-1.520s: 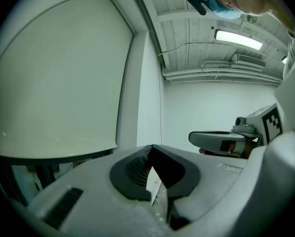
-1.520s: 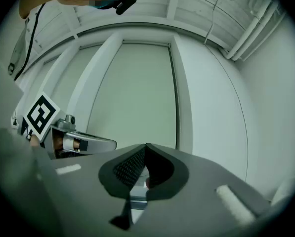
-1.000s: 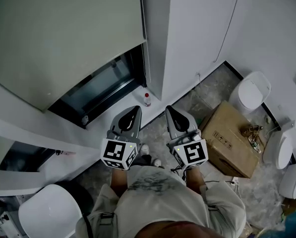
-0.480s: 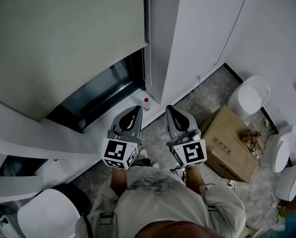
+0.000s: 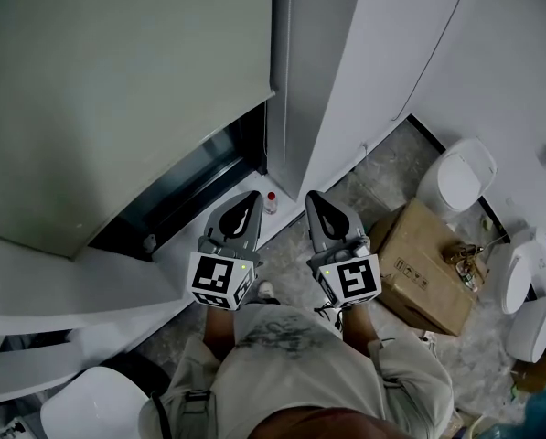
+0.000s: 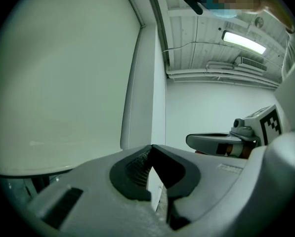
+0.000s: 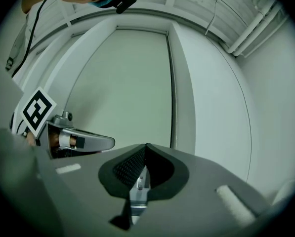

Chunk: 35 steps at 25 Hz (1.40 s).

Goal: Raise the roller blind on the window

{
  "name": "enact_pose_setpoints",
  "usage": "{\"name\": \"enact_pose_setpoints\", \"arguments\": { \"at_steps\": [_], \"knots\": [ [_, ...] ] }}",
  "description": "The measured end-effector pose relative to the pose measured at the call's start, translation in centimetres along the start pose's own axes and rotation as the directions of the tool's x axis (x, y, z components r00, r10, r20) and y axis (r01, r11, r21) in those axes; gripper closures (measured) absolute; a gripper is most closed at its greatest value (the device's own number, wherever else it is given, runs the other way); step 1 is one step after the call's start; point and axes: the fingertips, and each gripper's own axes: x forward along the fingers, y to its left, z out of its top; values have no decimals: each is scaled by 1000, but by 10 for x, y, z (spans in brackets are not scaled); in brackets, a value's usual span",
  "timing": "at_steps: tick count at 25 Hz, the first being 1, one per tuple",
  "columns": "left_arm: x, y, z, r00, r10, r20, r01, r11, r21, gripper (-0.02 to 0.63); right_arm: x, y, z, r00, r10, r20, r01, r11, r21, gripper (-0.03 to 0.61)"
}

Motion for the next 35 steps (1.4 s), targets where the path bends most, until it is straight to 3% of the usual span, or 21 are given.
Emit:
{"name": "enact_pose_setpoints", "arguments": {
  "at_steps": [9, 18, 35],
  "knots": [
    [24, 39, -1, 999, -52, -3, 52, 999, -9, 607, 41, -2, -4, 999, -41, 6, 41, 999, 23, 568],
    [48, 49, 3, 997, -73, -6, 73, 997, -8, 607, 58, -20, -2, 998, -70, 6, 70, 997, 16, 568],
    [129, 66, 7, 1000, 18, -2, -18, 1000, -4, 607, 118, -83, -10, 999, 40, 35, -42, 997, 64, 568]
  ]
}}
